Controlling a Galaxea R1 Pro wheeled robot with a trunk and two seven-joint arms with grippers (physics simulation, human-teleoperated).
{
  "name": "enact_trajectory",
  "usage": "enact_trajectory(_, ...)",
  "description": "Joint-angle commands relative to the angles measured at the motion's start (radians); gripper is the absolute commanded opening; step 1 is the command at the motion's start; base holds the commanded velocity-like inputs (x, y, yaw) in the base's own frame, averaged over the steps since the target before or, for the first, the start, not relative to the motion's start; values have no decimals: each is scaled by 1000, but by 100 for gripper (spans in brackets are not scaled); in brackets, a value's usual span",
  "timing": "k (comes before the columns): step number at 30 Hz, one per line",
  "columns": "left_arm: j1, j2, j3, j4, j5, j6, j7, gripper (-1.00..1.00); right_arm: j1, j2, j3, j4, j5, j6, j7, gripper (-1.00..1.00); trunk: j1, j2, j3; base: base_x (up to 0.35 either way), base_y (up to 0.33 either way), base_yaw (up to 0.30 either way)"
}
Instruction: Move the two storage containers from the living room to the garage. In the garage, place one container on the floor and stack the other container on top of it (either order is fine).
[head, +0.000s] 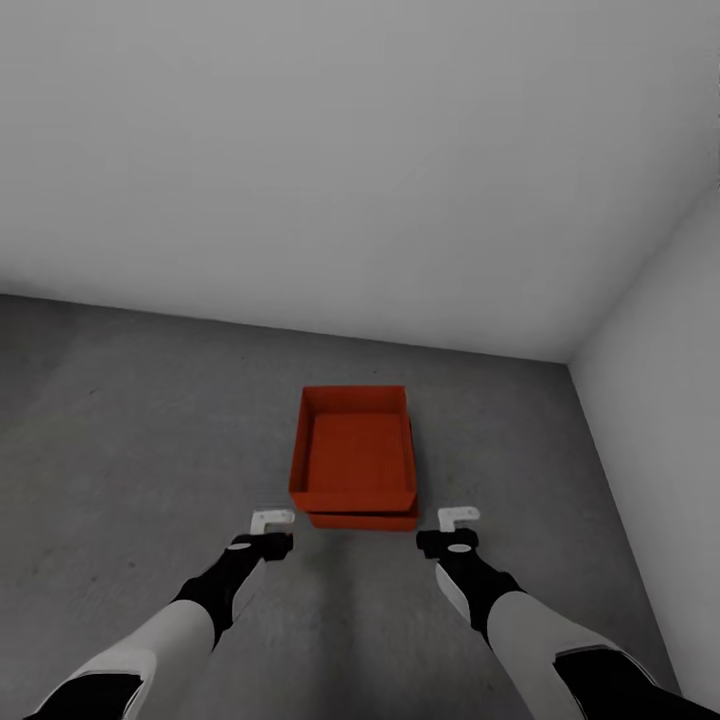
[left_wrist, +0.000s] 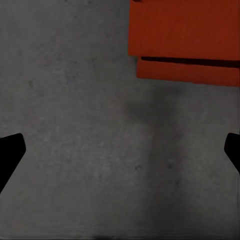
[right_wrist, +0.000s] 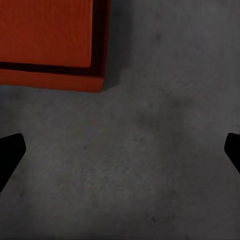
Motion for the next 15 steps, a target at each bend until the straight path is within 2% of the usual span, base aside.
enact_trajectory(1,0,0,2,6,1,5,2,100,-1,0,8,0,3,6,-6,100,0,-1,1,0,0,0)
enact_trajectory(7,0,7,4,93,2,4,2,100,-4,-2,8,5,2,9,-4,100,0,-1,10,0,0,0)
enact_trajectory(11,0,31,5,187,4,2,2,100,-4,-4,7,19,1,16,-3,100,0,-1,17,0,0,0)
enact_trajectory(15,0,42,6,257,6,-20,2,100,-3,-6,7,40,1,20,-3,100,0,-1,23,0,0,0)
